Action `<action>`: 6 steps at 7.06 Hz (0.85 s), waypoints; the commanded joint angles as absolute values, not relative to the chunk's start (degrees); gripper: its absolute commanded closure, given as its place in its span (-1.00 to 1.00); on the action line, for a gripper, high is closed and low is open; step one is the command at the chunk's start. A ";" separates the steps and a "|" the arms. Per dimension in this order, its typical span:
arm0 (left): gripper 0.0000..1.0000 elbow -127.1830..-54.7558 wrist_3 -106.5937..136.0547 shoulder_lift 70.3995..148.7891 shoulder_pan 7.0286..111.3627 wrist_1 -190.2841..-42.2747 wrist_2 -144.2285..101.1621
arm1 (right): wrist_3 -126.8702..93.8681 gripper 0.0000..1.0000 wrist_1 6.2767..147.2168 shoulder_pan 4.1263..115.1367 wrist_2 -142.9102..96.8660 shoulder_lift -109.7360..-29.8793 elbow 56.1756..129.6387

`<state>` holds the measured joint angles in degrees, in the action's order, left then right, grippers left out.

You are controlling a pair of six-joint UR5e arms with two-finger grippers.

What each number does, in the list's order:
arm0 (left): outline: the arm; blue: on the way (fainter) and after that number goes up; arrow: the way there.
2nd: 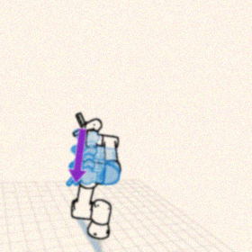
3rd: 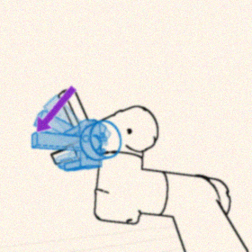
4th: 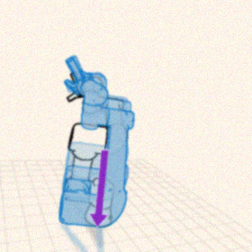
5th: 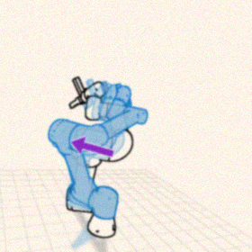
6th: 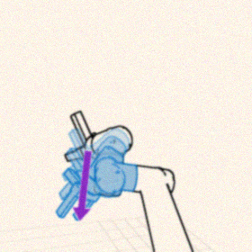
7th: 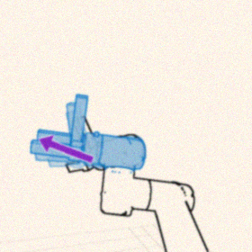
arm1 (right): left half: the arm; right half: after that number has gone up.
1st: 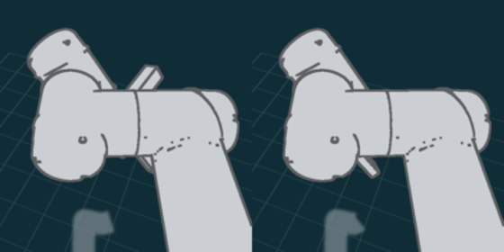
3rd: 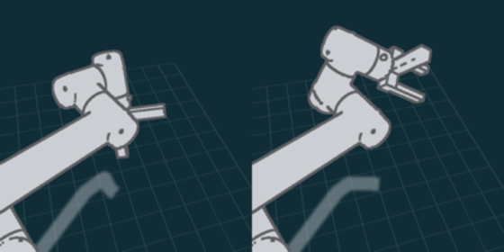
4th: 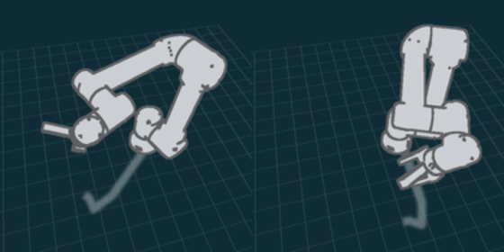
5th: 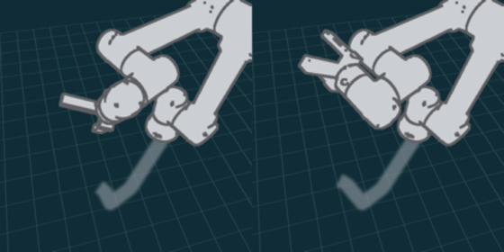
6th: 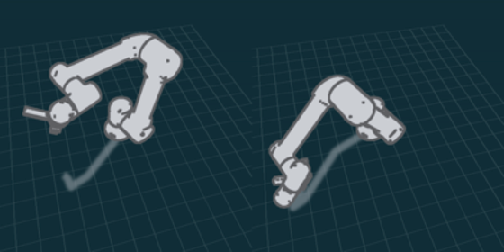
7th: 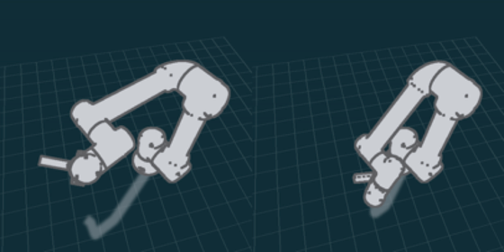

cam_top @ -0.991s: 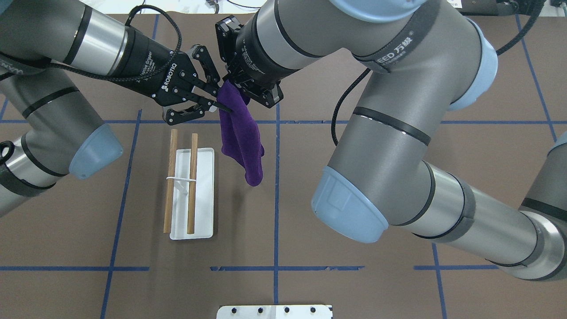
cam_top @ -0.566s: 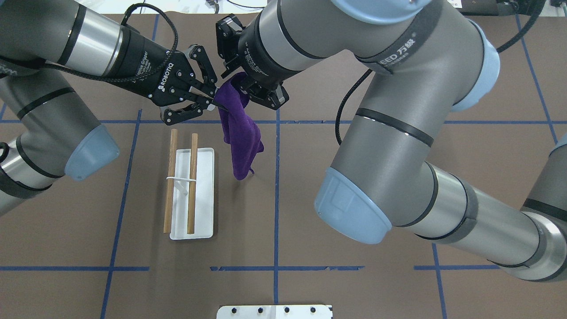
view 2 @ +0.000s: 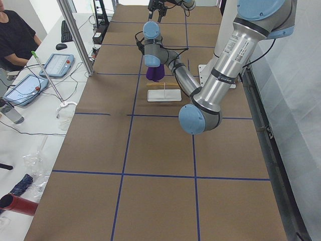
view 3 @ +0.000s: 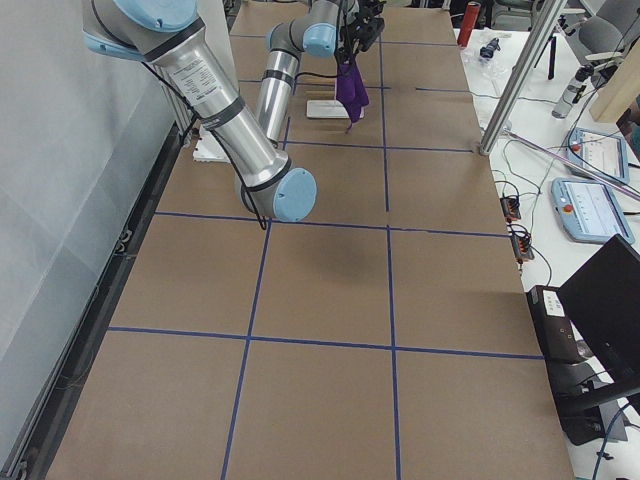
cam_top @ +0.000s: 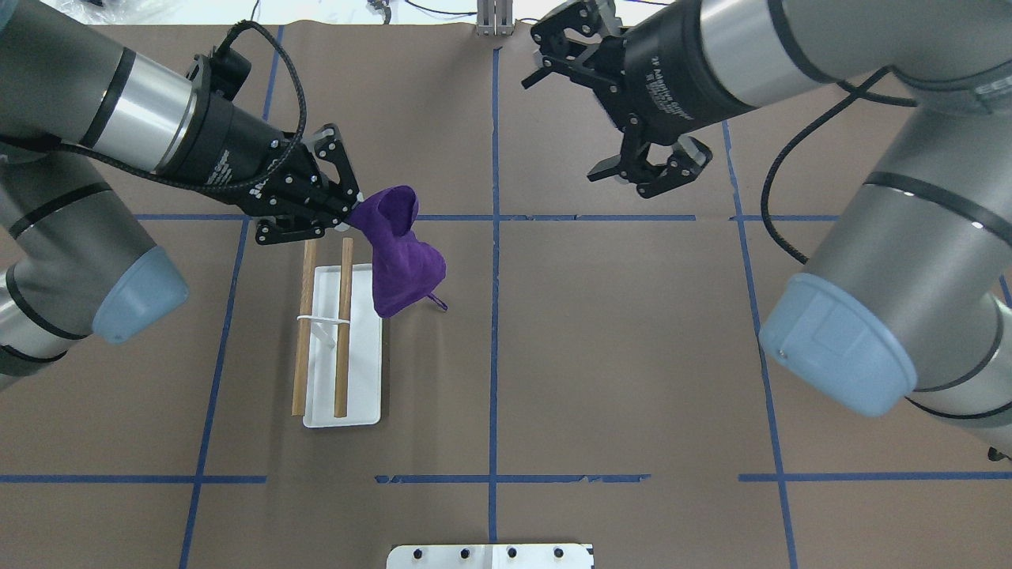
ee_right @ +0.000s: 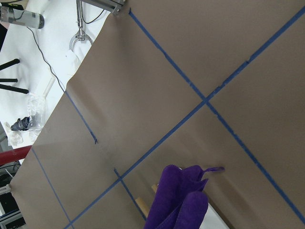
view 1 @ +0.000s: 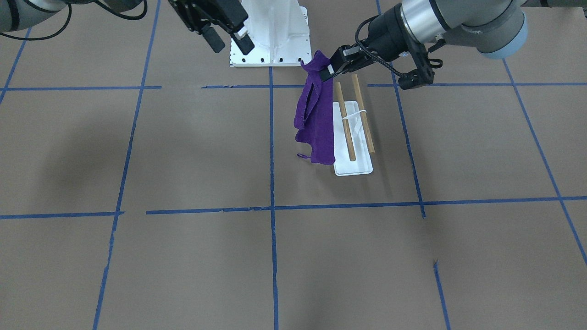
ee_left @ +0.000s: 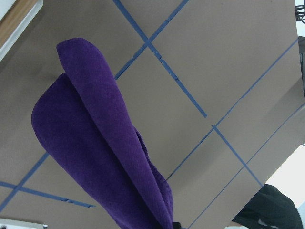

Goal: Hang towel on rack

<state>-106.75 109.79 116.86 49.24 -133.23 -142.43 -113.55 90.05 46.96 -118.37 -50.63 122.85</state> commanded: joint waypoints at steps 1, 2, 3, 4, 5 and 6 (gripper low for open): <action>1.00 -107.32 88.17 111.47 48.34 -133.16 -147.36 | -110.13 -1.00 89.74 48.87 -120.24 -53.35 122.79; 1.00 -107.49 86.68 109.97 48.34 -133.24 -148.78 | -110.04 -1.00 89.65 48.78 -120.15 -53.35 122.00; 1.00 -107.58 86.57 109.43 48.77 -133.24 -148.89 | -109.95 -1.00 89.56 48.78 -120.15 -53.35 121.73; 1.00 -108.01 86.57 107.42 50.08 -133.33 -148.97 | -109.95 -1.00 89.56 48.78 -120.15 -53.44 121.64; 1.00 -107.93 86.49 103.66 51.75 -133.42 -148.89 | -109.95 -1.00 89.56 48.78 -120.15 -53.44 121.55; 1.00 -107.67 83.87 99.88 52.38 -136.03 -148.97 | -109.95 -1.00 89.56 48.69 -120.15 -53.44 120.94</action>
<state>-107.82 85.95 104.15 51.24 -134.01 -148.89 -109.96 89.57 48.77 -120.15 -53.42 121.47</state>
